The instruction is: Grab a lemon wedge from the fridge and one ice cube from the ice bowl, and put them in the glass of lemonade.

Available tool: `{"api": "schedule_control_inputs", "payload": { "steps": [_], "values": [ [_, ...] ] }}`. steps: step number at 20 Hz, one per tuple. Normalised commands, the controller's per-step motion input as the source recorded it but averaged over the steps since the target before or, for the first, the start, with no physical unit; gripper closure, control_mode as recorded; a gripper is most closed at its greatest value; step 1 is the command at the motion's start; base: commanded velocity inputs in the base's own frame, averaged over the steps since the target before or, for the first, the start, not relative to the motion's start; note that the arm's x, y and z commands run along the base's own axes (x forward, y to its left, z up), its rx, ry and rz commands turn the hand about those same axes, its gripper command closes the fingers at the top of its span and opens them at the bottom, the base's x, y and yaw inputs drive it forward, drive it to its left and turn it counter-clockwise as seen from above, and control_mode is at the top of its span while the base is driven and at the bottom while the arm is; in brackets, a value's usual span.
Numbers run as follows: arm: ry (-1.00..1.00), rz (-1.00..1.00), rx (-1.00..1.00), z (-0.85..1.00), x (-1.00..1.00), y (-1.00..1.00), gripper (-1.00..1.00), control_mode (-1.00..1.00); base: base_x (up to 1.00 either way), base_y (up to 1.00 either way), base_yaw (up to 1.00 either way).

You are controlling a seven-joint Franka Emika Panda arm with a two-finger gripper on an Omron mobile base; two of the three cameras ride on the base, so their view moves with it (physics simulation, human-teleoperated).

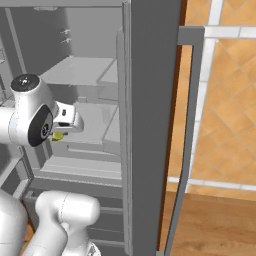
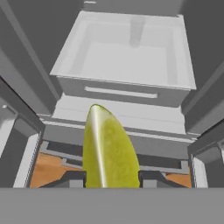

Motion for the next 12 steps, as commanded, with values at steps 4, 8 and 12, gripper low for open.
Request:
{"api": "schedule_control_inputs", "payload": {
  "steps": [4, 8, 12],
  "values": [
    [0.00, 0.00, 0.00, 0.00, -0.08, 0.00, 1.00, 1.00, -0.19, 0.00, 0.00],
    [0.00, 0.00, 0.00, 0.00, 0.00, 0.00, 1.00, 1.00, -1.00, 0.00, -0.02],
    [0.00, 0.00, 0.00, 0.00, 0.00, 0.00, 1.00, 1.00, -1.00, 0.00, -0.01]
  ]
}}
